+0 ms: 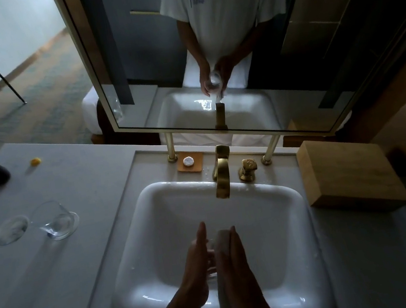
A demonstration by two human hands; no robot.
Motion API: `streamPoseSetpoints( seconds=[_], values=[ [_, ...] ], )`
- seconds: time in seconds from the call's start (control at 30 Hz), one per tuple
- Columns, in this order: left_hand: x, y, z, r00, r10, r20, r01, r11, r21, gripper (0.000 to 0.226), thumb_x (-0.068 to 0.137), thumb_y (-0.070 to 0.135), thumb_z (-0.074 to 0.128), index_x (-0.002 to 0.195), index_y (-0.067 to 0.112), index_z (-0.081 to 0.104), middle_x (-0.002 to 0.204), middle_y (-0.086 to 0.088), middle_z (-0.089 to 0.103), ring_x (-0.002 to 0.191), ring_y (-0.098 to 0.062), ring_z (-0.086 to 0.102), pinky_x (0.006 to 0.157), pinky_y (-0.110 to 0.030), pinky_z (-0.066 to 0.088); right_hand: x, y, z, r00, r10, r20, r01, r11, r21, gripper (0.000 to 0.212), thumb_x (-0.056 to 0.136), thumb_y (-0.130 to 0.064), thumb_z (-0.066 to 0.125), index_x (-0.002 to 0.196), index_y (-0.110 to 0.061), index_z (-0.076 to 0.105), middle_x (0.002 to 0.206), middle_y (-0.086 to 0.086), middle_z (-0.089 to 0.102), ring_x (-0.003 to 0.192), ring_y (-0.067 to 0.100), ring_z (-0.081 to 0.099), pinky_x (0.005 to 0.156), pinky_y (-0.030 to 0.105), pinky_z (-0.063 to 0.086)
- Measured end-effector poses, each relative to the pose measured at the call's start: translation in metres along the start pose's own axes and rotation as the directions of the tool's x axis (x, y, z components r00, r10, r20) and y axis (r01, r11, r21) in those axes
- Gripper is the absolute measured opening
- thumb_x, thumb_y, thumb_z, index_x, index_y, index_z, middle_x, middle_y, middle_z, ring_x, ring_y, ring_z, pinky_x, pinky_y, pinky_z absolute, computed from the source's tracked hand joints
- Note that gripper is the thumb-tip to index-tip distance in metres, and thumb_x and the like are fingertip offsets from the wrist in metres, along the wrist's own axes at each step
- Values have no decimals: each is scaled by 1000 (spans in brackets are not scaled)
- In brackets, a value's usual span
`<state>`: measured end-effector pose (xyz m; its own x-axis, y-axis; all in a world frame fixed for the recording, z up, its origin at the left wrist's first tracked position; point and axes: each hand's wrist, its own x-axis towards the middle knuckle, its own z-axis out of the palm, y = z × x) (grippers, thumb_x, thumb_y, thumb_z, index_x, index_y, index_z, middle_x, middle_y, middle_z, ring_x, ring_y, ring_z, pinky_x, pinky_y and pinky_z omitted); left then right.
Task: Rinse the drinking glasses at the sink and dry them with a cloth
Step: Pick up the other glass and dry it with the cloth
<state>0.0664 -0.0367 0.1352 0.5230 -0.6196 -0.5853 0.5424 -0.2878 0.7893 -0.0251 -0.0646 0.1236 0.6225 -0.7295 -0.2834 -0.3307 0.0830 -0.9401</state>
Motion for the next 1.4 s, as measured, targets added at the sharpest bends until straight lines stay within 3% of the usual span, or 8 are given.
streamPoseSetpoints(
  seconds=[0.07,0.2,0.4,0.6,0.77,1.0,1.13,1.4],
  values=[
    [4,1,-1,999,6,-37,-6,1000,-14,62,95,62,38,94,5,62,88,-21,65,77,-28,63,67,-32,50,-1,5,1,986,127,110,-134,989,60,72,72,-93,27,135,-73,-2,148,-43,9,127,-32,19,115,15,24],
    [5,-1,4,998,54,-14,-53,998,24,62,99,58,33,75,7,60,80,-23,62,70,-26,62,62,-28,52,10,7,-11,987,159,14,-159,966,205,119,69,-73,66,156,-12,11,154,18,31,140,28,40,118,33,23],
    [10,1,3,997,-43,70,46,998,-42,71,94,67,39,106,1,61,71,-13,70,68,-25,70,68,-35,55,33,-33,-27,961,276,-3,-257,899,355,42,104,-41,32,92,-12,60,59,-7,72,53,2,68,45,17,50],
    [16,0,0,994,-99,-53,94,991,-99,68,97,65,35,99,3,63,76,-12,67,66,-23,65,57,-29,48,20,-33,-7,966,257,-36,-244,946,211,49,94,-66,35,112,-29,61,92,-6,71,73,-3,71,60,18,53],
    [20,1,-4,992,-78,-99,72,995,-71,68,99,61,33,98,1,65,78,-15,64,76,-27,62,70,-34,49,-6,-14,-2,996,74,-59,-72,997,32,43,87,-74,42,128,-67,34,138,-25,47,131,-3,43,115,32,34],
    [18,6,-6,995,-67,73,74,991,-109,84,95,70,20,100,-2,62,73,-13,70,69,-24,69,65,-32,52,26,-36,-9,955,264,-139,-239,956,173,66,81,-87,26,109,-40,63,93,4,76,80,20,74,77,42,60],
    [14,9,-8,966,-147,211,168,982,-86,96,87,80,20,119,-2,58,94,-15,74,88,-29,73,71,-38,56,36,-47,-21,906,423,-22,-389,851,353,69,91,-68,36,121,-12,63,105,14,72,94,30,69,86,47,55],
    [8,5,-6,969,-112,222,118,993,-18,97,59,69,82,129,18,40,124,-19,58,105,-34,68,77,-44,60,33,-31,-30,930,365,40,-349,846,404,55,97,-55,44,131,-14,57,96,-3,69,83,13,63,68,33,48]
  ],
)
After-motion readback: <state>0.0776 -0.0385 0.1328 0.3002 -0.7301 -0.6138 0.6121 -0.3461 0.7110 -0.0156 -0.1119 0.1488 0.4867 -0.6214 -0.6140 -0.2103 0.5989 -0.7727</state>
